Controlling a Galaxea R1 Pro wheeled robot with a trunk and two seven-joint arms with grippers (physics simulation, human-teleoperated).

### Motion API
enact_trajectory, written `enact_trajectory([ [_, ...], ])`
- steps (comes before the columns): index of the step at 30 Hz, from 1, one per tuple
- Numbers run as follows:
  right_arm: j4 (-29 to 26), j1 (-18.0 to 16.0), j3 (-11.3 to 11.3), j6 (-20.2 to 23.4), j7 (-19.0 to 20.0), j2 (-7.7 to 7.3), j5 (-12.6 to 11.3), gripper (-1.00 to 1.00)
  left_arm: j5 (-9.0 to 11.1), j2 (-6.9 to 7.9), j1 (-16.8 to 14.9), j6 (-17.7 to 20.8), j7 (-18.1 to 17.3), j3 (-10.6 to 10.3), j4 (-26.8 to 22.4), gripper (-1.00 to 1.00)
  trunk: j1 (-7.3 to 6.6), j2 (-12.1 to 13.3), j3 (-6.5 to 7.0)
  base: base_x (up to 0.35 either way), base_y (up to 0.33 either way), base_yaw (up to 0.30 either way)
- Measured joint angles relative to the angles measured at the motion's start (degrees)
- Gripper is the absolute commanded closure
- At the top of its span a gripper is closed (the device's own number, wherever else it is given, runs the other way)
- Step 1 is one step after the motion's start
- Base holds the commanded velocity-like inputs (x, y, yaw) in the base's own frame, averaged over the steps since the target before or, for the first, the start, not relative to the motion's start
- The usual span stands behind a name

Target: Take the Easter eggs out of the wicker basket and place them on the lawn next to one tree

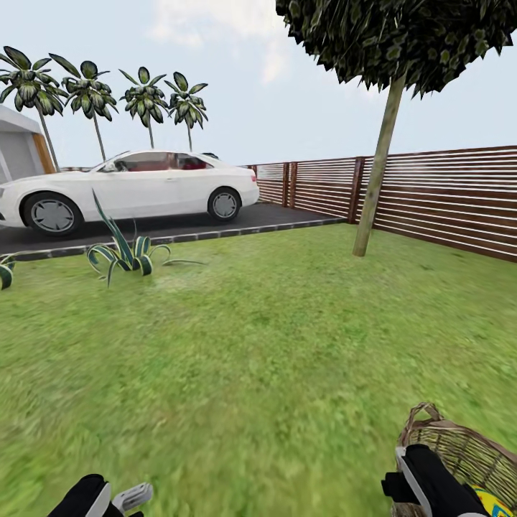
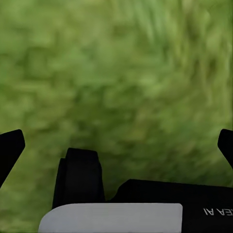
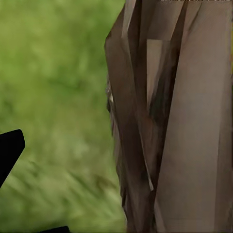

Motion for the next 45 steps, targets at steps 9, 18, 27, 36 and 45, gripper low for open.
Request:
enact_trajectory([
  [9,0.0,0.0,-0.1,-0.1,0.2,-0.09,-0.7,1.0,0.0,-0.35,0.0,0.0,0.0,0.0,0.0,-1.0,0.0,0.0,-0.07,0.0,0.0,0.0],
  [18,0.1,0.0,-0.2,-0.1,0.3,-0.15,0.1,1.0,-0.1,-0.44,0.0,0.0,0.0,0.0,0.0,-1.0,0.0,0.0,-0.08,0.0,0.0,0.0],
  [27,0.2,0.0,-0.1,-0.1,0.0,-0.08,-0.1,1.0,-0.1,-0.44,0.0,0.0,-0.1,0.0,0.0,-1.0,0.0,0.0,-0.07,0.0,0.0,0.0],
  [36,0.3,0.0,0.1,-0.2,0.0,0.18,-0.7,1.0,-0.1,-0.83,0.0,0.0,-0.1,0.0,0.0,-1.0,-1.1,2.0,0.82,0.0,0.0,0.0],
  [45,0.3,0.0,-0.1,-0.4,-0.1,0.19,-0.7,1.0,-0.1,-0.9,0.0,0.0,-0.1,0.0,0.0,-1.0,-2.19,4.0,1.71,0.0,0.0,0.0],
])
